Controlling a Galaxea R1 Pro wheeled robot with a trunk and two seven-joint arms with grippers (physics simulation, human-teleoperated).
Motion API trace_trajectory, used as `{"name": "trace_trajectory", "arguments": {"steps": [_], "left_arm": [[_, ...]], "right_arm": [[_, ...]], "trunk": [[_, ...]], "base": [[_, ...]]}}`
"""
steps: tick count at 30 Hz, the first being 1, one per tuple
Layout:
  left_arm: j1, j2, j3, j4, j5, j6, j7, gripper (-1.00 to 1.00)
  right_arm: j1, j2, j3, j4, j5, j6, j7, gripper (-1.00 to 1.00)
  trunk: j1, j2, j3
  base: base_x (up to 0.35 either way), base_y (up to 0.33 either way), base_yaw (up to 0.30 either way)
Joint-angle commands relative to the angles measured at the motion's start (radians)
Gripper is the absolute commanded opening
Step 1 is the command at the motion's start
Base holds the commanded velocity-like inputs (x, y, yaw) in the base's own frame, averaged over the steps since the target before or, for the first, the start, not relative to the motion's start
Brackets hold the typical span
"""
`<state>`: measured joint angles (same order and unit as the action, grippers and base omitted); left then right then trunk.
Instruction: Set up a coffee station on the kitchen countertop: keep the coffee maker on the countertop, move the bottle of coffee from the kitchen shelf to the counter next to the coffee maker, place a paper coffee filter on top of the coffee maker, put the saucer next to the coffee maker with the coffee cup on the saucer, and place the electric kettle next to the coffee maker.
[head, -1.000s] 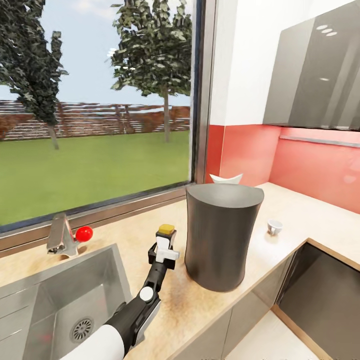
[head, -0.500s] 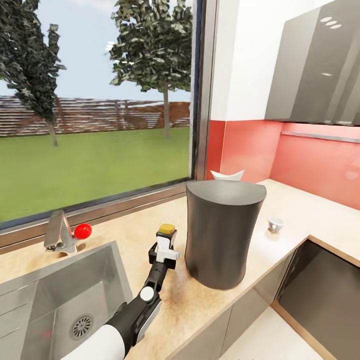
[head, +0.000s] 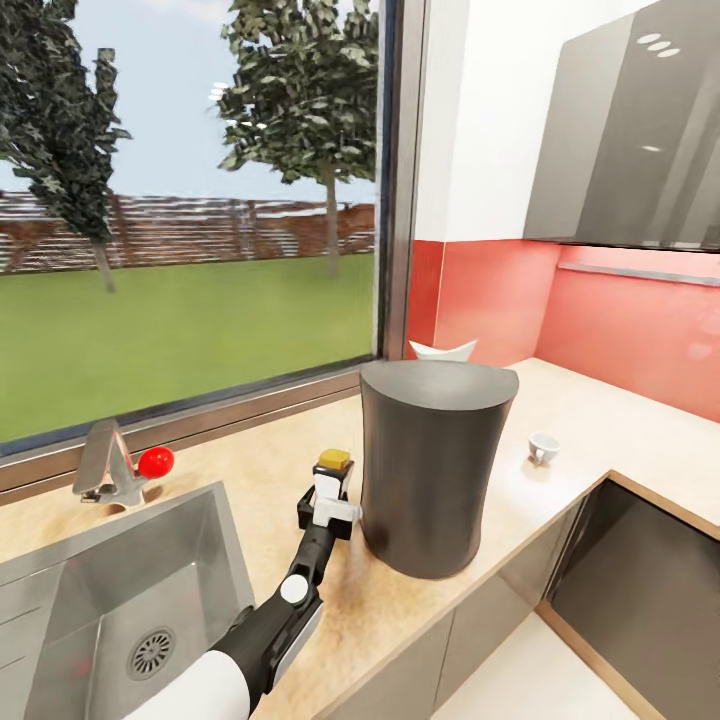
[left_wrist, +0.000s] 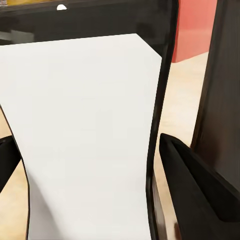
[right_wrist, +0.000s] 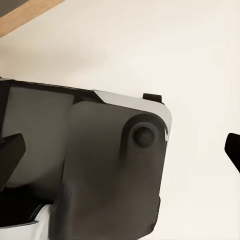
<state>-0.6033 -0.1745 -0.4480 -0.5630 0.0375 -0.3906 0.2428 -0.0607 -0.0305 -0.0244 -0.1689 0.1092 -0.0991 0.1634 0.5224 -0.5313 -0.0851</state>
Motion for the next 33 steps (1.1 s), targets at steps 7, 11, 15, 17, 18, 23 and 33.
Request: {"name": "trace_trajectory", "arguments": {"steps": [7,11,15,17,18,23,33], "left_arm": [[-0.001,0.0,-0.005,0.0,0.002,-0.003,-0.002,-1.0],[-0.002,0.002,-0.004,0.0,0.002,0.0,-0.005,-1.0],[-0.003,0.003,-0.002,0.002,0.003,0.001,-0.005,-1.0],[-0.003,0.004,-0.002,0.002,0.004,-0.001,-0.005,1.0],[-0.003,0.004,-0.002,0.002,0.004,-0.001,-0.005,1.0],[-0.002,0.005,-0.001,-0.005,0.004,-0.005,-0.005,1.0],[-0.001,0.006,0.0,-0.009,0.004,-0.008,-0.005,1.0]], "right_arm": [[-0.001,0.0,0.001,0.002,0.011,-0.005,0.002,1.0],[-0.001,0.0,0.004,0.0,0.012,-0.005,0.002,1.0],[-0.001,0.0,0.004,0.0,0.012,-0.005,0.002,1.0],[-0.001,0.0,0.004,0.0,0.012,-0.005,0.002,1.0],[-0.001,0.0,0.004,0.0,0.012,-0.005,0.002,1.0],[-0.001,0.0,0.004,0.001,0.012,-0.005,0.002,1.0],[-0.001,0.0,0.004,0.002,0.012,-0.005,0.002,1.0]], "trunk": [[0.0,-0.002,-0.002],[0.0,-0.002,-0.002],[0.0,-0.002,-0.002],[0.0,-0.002,-0.002],[0.0,-0.002,-0.002],[0.0,-0.002,-0.002],[0.0,-0.002,-0.002]], "base": [[0.0,0.0,0.0],[0.0,0.0,0.0],[0.0,0.0,0.0],[0.0,0.0,0.0],[0.0,0.0,0.0],[0.0,0.0,0.0],[0.0,0.0,0.0]]}}
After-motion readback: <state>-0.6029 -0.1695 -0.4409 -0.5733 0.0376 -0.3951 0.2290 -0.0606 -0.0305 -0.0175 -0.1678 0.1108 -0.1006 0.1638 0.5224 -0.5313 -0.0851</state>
